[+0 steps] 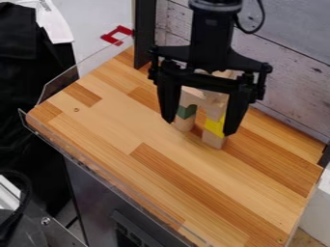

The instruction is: Put the block on top of the plus on the tower

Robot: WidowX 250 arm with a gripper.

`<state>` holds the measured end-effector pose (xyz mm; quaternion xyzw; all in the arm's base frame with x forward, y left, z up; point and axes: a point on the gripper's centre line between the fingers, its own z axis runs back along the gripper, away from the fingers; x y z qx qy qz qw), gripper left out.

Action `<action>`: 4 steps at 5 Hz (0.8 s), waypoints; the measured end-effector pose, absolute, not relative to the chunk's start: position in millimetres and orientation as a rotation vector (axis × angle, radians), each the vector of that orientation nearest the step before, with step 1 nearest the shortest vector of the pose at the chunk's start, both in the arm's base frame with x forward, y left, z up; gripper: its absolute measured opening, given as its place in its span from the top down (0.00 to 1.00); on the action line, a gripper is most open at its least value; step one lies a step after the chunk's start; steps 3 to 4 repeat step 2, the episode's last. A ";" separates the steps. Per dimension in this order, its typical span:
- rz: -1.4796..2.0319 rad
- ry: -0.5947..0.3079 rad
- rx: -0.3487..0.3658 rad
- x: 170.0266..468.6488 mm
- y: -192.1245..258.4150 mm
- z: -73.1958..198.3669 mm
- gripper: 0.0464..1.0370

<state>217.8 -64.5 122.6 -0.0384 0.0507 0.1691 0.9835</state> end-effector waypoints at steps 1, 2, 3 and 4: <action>0.349 0.051 -0.053 229.9 -60.4 114.8 0.04; 0.349 0.003 -0.020 238.7 -55.3 112.8 0.04; 0.349 0.003 -0.020 238.7 -55.3 112.8 0.04; 0.349 0.003 -0.020 238.7 -55.3 112.8 0.04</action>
